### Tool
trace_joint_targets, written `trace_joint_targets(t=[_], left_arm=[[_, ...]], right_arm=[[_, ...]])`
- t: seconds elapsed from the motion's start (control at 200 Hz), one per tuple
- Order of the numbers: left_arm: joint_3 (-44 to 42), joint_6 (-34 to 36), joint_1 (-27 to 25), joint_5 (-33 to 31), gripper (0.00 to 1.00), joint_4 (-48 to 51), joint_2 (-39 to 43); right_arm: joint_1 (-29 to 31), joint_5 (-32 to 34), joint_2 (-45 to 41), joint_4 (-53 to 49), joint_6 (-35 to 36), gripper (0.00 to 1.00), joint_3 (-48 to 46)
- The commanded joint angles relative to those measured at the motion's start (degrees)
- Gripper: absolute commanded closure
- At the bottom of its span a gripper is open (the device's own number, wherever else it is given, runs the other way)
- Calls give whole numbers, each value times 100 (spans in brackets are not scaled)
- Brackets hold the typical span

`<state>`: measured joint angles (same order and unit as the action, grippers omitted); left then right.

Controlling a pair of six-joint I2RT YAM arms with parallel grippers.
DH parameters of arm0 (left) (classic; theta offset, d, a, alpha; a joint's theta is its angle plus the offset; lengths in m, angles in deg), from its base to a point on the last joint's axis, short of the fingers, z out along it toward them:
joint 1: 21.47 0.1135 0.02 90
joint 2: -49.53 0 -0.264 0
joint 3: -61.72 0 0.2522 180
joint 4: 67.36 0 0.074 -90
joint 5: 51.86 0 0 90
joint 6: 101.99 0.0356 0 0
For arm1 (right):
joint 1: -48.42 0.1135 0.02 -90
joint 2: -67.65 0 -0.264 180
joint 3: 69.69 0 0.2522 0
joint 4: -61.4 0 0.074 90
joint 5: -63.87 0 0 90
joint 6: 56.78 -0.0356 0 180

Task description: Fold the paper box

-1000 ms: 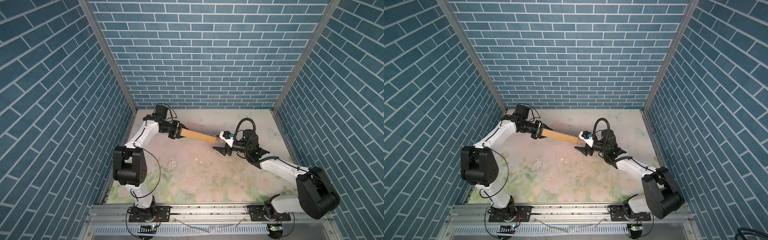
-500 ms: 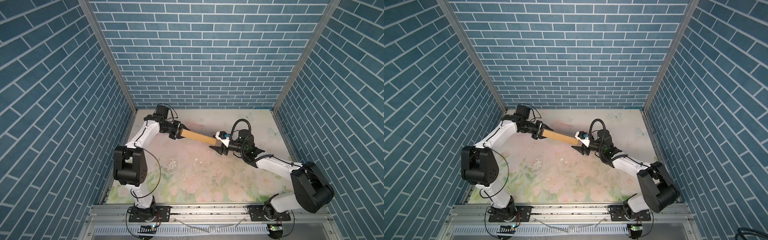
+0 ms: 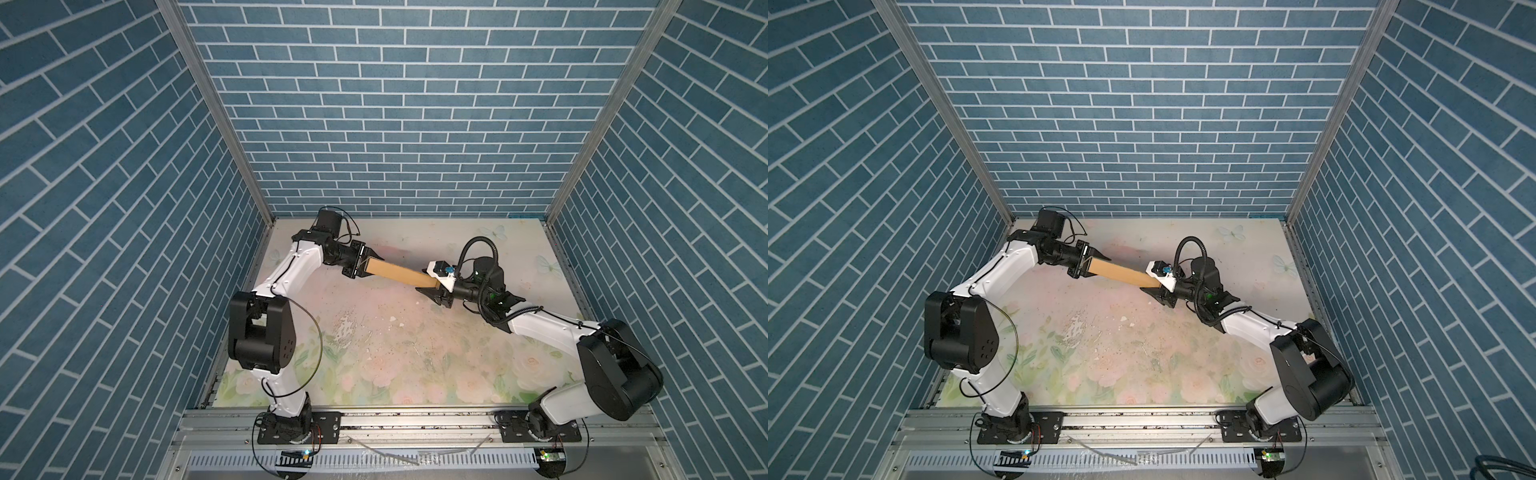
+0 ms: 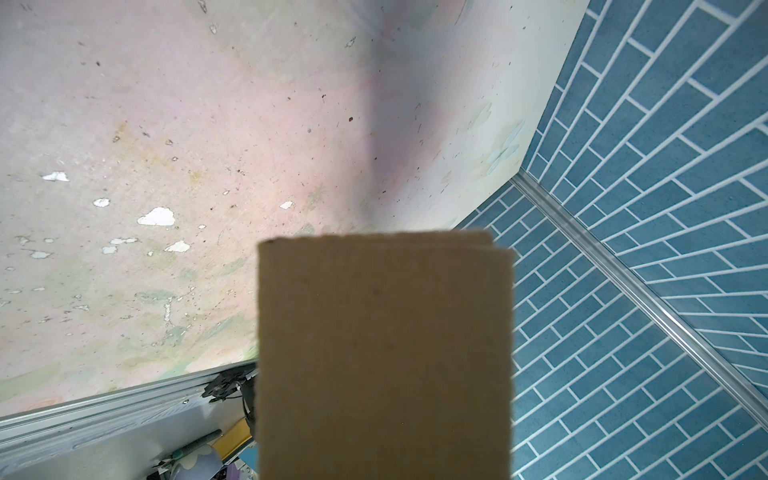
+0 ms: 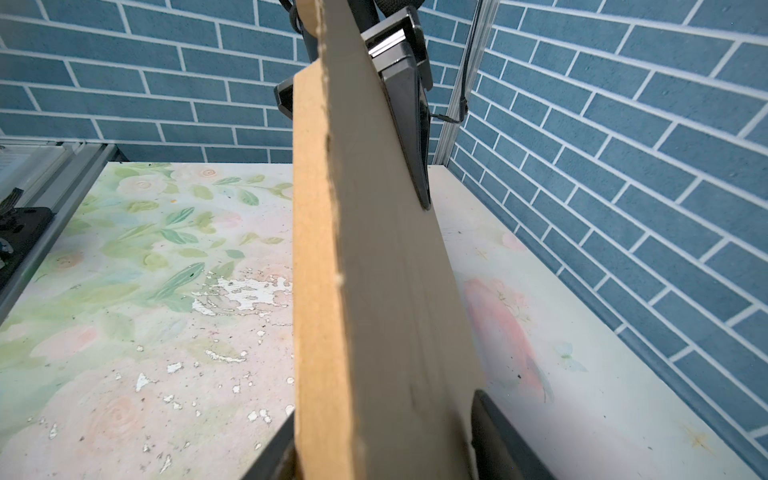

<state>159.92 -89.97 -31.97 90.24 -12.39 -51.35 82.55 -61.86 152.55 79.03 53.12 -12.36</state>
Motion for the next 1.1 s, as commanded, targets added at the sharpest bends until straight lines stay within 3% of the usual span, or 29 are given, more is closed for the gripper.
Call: trace_joint_targets(t=[0.0,0.2,0.44,0.54,0.91,1.095], left_arm=[[-49,-89,-101,227,65,-195,-43],[-98,-119,-101,235,57,-329,-37],[-318,-522,-84,172,31,-1170,-78],[-382,-605,-19,114,25,-1582,-158],[-669,-362,684,-186,20,-2984,-76],[-675,554,1181,-413,23,-2777,153]], right_arm=[[91,-31,71,101,153,49,213],[93,-30,26,81,163,60,204],[128,-19,-49,-283,328,62,282],[147,48,-62,-562,416,62,360],[147,329,-145,-1542,469,63,612],[155,307,-300,-2383,471,63,831]])
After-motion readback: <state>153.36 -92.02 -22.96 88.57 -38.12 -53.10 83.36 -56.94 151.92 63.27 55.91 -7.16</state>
